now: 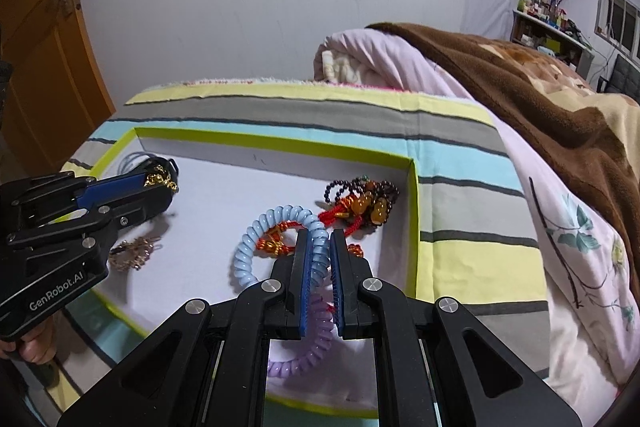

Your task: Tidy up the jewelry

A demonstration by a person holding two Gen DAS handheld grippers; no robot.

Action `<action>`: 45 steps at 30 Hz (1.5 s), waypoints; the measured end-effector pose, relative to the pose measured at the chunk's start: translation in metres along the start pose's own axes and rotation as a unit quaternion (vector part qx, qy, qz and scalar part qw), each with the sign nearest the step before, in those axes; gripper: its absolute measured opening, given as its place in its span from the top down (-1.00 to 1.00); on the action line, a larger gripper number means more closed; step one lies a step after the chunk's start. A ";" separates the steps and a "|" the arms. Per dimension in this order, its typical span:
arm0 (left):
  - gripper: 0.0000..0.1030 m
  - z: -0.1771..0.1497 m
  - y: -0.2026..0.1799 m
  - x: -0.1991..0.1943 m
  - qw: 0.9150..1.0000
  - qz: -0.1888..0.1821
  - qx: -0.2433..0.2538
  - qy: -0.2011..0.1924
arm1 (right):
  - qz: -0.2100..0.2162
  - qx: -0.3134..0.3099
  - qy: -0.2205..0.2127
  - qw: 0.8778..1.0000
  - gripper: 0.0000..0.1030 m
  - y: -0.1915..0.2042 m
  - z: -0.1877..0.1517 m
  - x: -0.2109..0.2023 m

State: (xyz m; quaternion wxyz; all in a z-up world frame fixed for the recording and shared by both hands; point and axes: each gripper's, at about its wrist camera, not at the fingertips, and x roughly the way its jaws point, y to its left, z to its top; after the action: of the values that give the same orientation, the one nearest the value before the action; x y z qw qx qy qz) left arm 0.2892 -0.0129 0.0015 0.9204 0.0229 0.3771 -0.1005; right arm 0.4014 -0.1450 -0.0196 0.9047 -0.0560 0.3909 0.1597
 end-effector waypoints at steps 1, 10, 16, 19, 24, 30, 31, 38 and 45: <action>0.60 0.001 0.000 0.003 1.000 -0.001 0.001 0.003 | 0.000 0.000 0.001 1.000 0.82 0.000 0.000 0.001; 0.58 -0.003 0.000 0.020 0.999 -0.010 -0.003 0.031 | -0.003 -0.002 0.009 1.000 0.70 0.002 0.000 0.001; 0.41 -0.005 0.005 0.015 0.999 -0.014 -0.016 0.026 | -0.001 -0.002 -0.003 1.000 0.51 0.003 0.000 -0.006; 0.41 -0.007 0.006 0.010 0.999 -0.013 -0.021 0.025 | -0.002 -0.001 -0.009 1.000 0.51 0.003 -0.001 -0.014; 0.41 -0.012 0.004 -0.009 1.000 -0.008 -0.023 0.012 | 0.001 0.002 -0.025 1.000 0.51 0.006 -0.007 -0.034; 0.41 -0.020 -0.001 -0.047 0.999 0.002 -0.030 -0.013 | 0.008 0.002 -0.044 0.999 0.51 0.015 -0.020 -0.065; 0.41 -0.023 -0.002 -0.054 0.999 0.004 -0.032 -0.018 | 0.010 0.001 -0.047 0.999 0.51 0.017 -0.024 -0.072; 0.41 -0.050 -0.012 -0.101 0.998 0.014 -0.043 -0.047 | 0.018 0.002 -0.059 0.998 0.51 0.029 -0.054 -0.112; 0.40 -0.085 -0.024 -0.140 0.995 0.025 -0.064 -0.067 | 0.030 -0.003 -0.074 0.997 0.51 0.043 -0.095 -0.156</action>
State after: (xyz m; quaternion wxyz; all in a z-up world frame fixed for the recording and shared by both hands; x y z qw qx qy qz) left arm 0.1287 -0.0030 0.0394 0.9454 -0.0332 0.3196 -0.0540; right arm 0.2211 -0.1638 0.0297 0.9259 -0.0349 0.3236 0.1918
